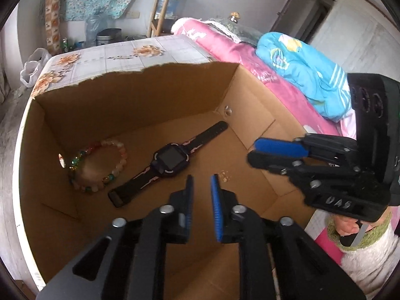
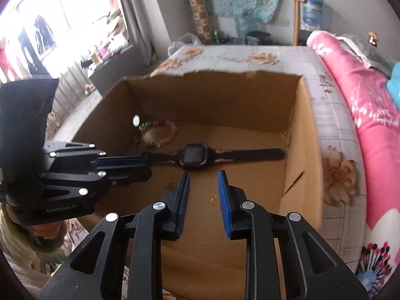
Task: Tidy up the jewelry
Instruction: 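Carry both held charms over the box wall and open both grippers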
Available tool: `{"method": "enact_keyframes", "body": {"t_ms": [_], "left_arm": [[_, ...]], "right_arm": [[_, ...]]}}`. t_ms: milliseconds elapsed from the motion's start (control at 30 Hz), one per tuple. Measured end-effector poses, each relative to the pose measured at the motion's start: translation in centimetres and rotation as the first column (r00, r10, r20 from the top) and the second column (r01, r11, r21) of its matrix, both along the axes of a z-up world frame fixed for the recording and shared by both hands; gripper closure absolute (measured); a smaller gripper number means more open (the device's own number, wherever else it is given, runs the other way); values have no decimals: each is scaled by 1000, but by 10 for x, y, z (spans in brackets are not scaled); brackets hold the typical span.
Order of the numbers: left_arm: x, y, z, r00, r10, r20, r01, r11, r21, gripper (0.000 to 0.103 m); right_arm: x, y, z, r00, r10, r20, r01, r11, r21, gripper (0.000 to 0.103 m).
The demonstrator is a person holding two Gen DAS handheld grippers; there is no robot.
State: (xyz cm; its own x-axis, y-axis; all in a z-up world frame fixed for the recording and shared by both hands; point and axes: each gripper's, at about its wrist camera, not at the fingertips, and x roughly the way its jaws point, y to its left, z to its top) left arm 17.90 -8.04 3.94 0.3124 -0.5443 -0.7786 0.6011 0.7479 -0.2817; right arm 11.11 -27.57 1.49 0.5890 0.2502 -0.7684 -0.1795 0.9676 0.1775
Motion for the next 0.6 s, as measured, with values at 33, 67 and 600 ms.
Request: {"method": "enact_keyframes", "body": {"t_ms": [33, 67, 600], "left_arm": [[0, 2, 2, 1000, 5, 6, -5, 1000, -5, 85], [0, 5, 4, 1000, 17, 14, -17, 1000, -11, 85], [-43, 53, 47, 986, 87, 145, -75, 993, -86, 84]], "right_arm": [[0, -5, 3, 1000, -7, 15, 7, 1000, 8, 77], [-2, -9, 6, 999, -16, 31, 16, 1000, 14, 77], [-72, -40, 41, 972, -161, 171, 133, 977, 163, 74]]}}
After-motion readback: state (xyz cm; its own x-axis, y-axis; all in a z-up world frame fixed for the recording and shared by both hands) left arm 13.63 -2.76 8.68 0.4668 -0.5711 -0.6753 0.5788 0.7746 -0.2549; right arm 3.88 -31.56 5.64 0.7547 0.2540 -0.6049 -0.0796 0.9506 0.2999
